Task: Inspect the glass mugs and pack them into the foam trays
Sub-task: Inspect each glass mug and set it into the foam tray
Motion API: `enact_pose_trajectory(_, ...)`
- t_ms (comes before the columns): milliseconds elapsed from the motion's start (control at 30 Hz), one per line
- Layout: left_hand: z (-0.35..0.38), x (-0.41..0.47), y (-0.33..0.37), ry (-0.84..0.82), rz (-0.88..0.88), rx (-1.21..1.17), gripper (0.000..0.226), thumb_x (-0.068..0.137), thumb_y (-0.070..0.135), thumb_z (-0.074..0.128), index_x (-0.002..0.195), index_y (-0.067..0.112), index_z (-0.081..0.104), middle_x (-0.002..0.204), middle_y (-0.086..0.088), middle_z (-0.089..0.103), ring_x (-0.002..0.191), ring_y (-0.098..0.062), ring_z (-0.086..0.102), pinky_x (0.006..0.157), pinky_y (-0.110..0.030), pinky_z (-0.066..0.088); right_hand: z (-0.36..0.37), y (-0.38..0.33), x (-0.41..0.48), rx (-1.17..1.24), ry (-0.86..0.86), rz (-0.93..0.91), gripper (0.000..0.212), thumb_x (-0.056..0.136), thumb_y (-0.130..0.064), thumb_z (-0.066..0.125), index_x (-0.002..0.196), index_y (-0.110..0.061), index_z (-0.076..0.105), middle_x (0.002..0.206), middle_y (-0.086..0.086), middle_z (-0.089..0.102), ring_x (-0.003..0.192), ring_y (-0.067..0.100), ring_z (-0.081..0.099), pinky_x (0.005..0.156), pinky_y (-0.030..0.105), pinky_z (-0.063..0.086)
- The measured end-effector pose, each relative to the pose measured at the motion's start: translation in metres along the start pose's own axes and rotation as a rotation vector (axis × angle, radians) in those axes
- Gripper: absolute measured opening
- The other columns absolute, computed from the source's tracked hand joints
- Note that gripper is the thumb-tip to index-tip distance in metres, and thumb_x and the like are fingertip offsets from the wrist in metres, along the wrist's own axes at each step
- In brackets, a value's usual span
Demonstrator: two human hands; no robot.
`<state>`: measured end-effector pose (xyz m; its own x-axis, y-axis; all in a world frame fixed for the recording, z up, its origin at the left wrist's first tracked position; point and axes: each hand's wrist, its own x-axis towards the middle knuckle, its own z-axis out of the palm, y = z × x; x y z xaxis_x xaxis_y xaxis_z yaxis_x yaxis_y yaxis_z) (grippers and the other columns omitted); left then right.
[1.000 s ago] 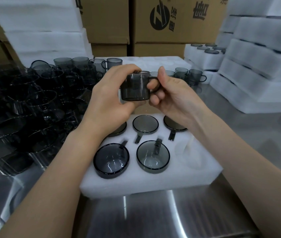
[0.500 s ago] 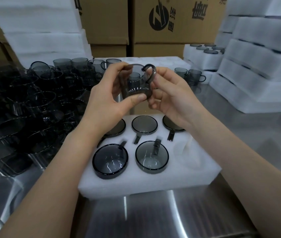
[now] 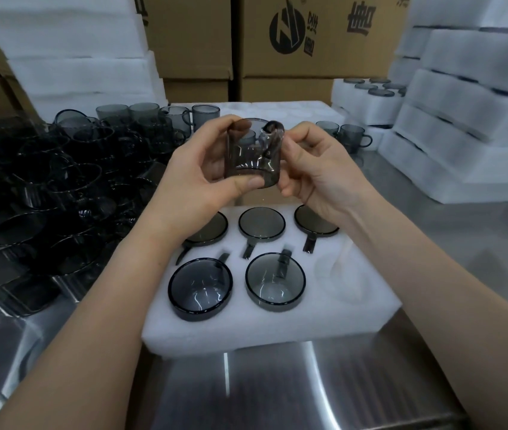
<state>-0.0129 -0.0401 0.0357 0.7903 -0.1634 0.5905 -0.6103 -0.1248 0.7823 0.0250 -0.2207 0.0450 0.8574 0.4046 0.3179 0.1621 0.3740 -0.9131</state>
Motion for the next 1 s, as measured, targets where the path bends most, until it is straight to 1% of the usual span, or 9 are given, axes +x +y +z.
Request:
enact_pose_trajectory(133,0.002,0.000,0.004,-0.019,0.000,-0.023,0.043,0.087,0.012,0.061,0.128,0.011,0.050,0.115,0.011,0.064,0.108,0.000,0.062,0.089,-0.016,0.047,-0.001,-0.002,0.000,-0.010,-0.009,0.032,0.008,0.093,-0.014,0.054,0.086,-0.010,0.055,0.090,0.010,0.066,0.072,0.022,0.065,0.064,0.037,0.061)
enact_pose_trajectory(233,0.003,-0.001,0.005,-0.045,-0.020,-0.028,0.025,0.097,0.022,0.043,0.116,0.021,0.059,0.105,0.020,0.069,0.105,0.002,0.062,0.089,-0.015,0.045,0.001,-0.004,-0.001,-0.063,-0.093,0.018,0.022,0.100,-0.018,0.046,0.118,-0.010,0.055,0.126,0.019,0.055,0.114,0.032,0.056,0.102,0.061,0.043)
enact_pose_trajectory(300,0.002,-0.001,0.003,-0.038,-0.079,-0.031,0.034,0.099,0.034,0.036,0.116,0.022,0.062,0.113,0.013,0.070,0.114,-0.004,0.061,0.099,-0.024,0.045,0.007,-0.005,-0.003,-0.080,-0.134,0.046,0.041,0.103,-0.021,0.037,0.141,-0.008,0.044,0.142,0.022,0.047,0.130,0.037,0.047,0.106,0.061,0.040)
enact_pose_trajectory(433,0.000,0.000,-0.001,-0.048,-0.160,0.023,0.053,0.098,0.054,0.028,0.119,0.025,0.066,0.119,0.008,0.070,0.119,-0.007,0.059,0.107,-0.035,0.041,0.012,-0.007,-0.007,-0.166,-0.114,0.043,0.040,0.105,-0.025,0.035,0.138,-0.008,0.049,0.121,0.011,0.064,0.111,0.030,0.062,0.086,0.042,0.054)
enact_pose_trajectory(567,0.000,0.001,0.001,-0.069,-0.143,0.006,0.053,0.093,0.064,0.019,0.110,0.051,0.067,0.119,0.021,0.067,0.120,0.001,0.056,0.106,-0.033,0.038,0.013,-0.014,-0.012,-0.270,-0.173,-0.031,0.040,0.098,-0.015,0.048,0.137,-0.008,0.050,0.121,0.007,0.064,0.110,0.024,0.062,0.084,0.036,0.054)
enact_pose_trajectory(667,0.000,0.002,0.000,-0.071,-0.187,0.041,0.051,0.093,0.066,0.020,0.109,0.053,0.067,0.118,0.017,0.069,0.117,-0.003,0.060,0.104,-0.035,0.041,0.017,-0.024,-0.016,-0.306,-0.037,-0.061,0.044,0.089,-0.014,0.063,0.132,-0.019,0.053,0.108,0.000,0.071,0.094,0.019,0.068,0.075,0.035,0.056)
enact_pose_trajectory(833,-0.001,0.004,-0.008,0.167,-0.222,0.208,0.016,0.099,0.023,0.054,0.103,0.025,0.070,0.100,0.002,0.073,0.086,-0.017,0.071,0.091,-0.040,0.054,0.018,-0.051,-0.039,-0.691,0.176,-0.051,0.026,0.075,-0.037,0.077,0.094,-0.023,0.068,0.093,0.020,0.069,0.070,0.030,0.070,0.059,0.040,0.060)
enact_pose_trajectory(933,-0.002,0.005,-0.008,0.221,-0.217,0.246,0.020,0.096,0.014,0.055,0.091,0.027,0.069,0.092,0.001,0.072,0.082,-0.019,0.070,0.078,-0.027,0.055,0.019,-0.061,-0.065,-0.993,0.197,0.009,0.041,0.061,-0.057,0.077,0.083,-0.024,0.066,0.079,0.005,0.067,0.054,0.018,0.064,0.048,0.026,0.052)
enact_pose_trajectory(1000,-0.002,0.005,-0.008,0.215,-0.227,0.300,0.025,0.095,0.013,0.054,0.083,0.030,0.069,0.089,0.005,0.072,0.079,-0.017,0.070,0.077,-0.027,0.055,0.020,-0.062,-0.083,-1.191,0.202,0.062,0.041,0.059,-0.060,0.073,0.077,-0.026,0.063,0.074,-0.004,0.062,0.055,0.004,0.057,0.056,0.023,0.044)
